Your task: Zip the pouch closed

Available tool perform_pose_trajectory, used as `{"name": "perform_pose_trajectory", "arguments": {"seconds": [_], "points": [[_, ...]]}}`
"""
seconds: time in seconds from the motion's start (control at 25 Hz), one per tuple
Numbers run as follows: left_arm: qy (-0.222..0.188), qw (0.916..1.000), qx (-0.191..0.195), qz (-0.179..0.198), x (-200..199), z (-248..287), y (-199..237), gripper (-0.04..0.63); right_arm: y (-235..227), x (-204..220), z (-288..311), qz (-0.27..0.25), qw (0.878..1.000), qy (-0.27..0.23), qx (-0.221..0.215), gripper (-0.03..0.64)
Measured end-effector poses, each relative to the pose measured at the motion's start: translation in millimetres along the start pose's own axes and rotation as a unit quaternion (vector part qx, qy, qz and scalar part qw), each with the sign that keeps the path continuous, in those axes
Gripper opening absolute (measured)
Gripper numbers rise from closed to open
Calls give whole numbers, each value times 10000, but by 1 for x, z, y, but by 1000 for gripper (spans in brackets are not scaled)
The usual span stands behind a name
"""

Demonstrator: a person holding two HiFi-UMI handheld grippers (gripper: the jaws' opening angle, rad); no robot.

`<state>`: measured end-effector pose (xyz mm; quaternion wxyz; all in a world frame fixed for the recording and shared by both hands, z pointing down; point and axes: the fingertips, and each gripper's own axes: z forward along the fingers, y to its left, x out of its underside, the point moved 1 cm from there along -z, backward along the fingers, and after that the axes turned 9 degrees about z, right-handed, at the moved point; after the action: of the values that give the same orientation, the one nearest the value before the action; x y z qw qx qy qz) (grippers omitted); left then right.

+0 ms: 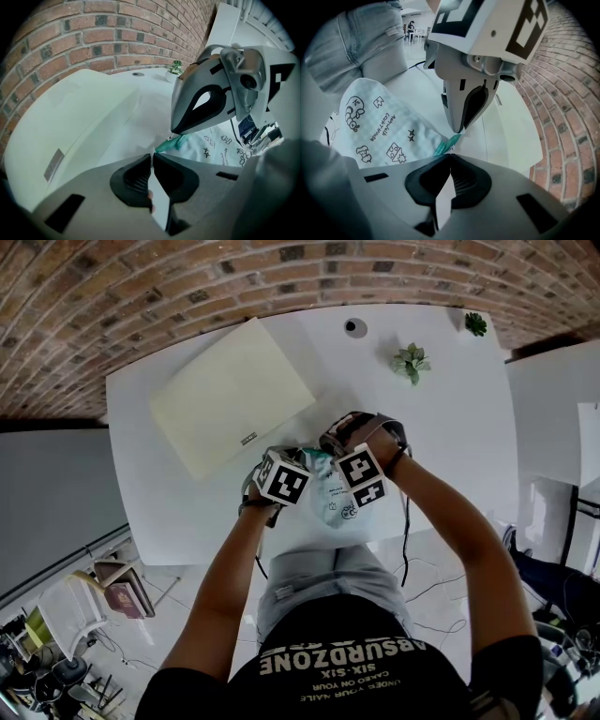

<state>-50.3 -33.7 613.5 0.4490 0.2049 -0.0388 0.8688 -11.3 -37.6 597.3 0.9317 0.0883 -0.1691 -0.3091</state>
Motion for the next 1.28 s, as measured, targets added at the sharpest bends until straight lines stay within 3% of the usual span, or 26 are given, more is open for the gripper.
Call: {"name": "perform_pose_trajectory", "arguments": {"seconds": [1.28], "points": [[16, 10000, -28, 38, 0, 1, -2, 26, 13, 13, -8, 214, 9997, 62, -131, 2]]}}
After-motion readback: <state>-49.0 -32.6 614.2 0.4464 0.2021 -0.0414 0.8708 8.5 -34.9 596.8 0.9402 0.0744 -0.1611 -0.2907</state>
